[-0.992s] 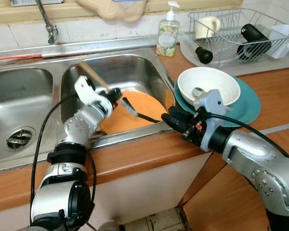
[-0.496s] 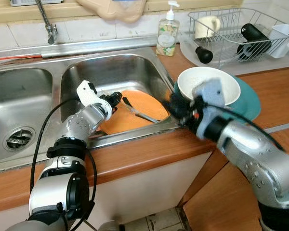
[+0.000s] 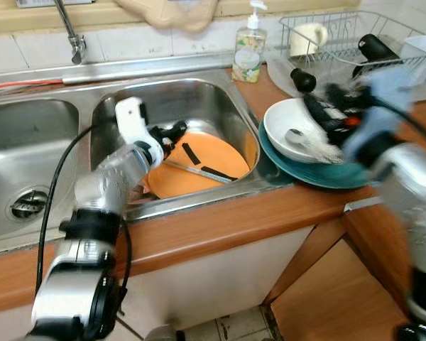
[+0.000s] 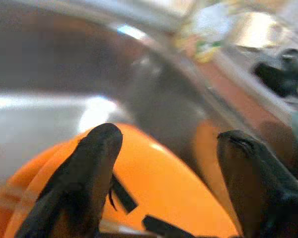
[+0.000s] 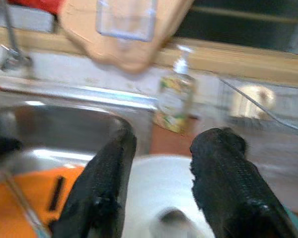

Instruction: Kitchen organization

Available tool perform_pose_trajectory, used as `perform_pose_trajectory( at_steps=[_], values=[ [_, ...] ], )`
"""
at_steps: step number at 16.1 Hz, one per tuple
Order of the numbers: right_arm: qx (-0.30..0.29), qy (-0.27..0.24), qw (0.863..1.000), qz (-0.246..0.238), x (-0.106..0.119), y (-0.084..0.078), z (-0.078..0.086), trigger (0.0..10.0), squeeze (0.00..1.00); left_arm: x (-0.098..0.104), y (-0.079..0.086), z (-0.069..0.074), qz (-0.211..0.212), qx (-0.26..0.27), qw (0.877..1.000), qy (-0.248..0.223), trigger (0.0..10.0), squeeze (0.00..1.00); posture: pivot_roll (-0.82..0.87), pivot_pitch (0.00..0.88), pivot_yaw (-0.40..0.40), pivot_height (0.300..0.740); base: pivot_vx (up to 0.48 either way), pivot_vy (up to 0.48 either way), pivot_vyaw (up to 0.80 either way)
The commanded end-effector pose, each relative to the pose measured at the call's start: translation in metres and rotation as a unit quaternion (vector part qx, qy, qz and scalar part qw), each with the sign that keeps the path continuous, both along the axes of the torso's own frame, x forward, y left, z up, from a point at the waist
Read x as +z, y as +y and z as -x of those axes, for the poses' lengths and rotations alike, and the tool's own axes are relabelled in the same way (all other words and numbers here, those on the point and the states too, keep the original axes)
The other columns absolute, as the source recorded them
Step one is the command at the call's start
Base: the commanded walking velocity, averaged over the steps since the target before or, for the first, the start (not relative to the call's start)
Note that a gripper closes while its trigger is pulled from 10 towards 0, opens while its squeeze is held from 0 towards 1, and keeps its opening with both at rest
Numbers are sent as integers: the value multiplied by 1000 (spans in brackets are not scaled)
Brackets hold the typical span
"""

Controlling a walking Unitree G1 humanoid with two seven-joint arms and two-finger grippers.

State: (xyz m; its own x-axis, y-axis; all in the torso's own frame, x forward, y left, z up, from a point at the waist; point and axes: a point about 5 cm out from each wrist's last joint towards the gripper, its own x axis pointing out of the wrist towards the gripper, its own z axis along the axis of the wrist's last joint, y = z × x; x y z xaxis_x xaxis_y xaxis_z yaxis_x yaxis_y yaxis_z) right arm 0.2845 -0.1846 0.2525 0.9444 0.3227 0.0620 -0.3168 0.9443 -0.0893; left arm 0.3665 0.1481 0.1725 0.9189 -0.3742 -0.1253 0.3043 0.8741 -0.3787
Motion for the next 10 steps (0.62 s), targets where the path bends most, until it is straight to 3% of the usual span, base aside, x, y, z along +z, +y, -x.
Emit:
perform_pose_trajectory(
  at_steps=[1,5,7,10],
  values=[
    [-11,5,1000,1,-3,-11,1,10000,1000,11,-6,7,-17,-42,998,-43,10000,0,-118,0,45,740,0,0,0],
    [-24,58,998,12,-18,-41,10,10000,1000,28,-15,52,-74,-164,970,-166,10000,0,-111,0,42,740,0,0,0],
    [-24,71,997,5,-23,-50,16,10000,0,22,-18,73,-111,-214,955,-170,10000,0,-116,0,50,740,0,0,0],
    [9,77,997,-19,-23,-50,25,10000,0,19,-23,92,-83,-255,948,-169,10000,0,-109,0,48,740,0,0,0]
  ],
)
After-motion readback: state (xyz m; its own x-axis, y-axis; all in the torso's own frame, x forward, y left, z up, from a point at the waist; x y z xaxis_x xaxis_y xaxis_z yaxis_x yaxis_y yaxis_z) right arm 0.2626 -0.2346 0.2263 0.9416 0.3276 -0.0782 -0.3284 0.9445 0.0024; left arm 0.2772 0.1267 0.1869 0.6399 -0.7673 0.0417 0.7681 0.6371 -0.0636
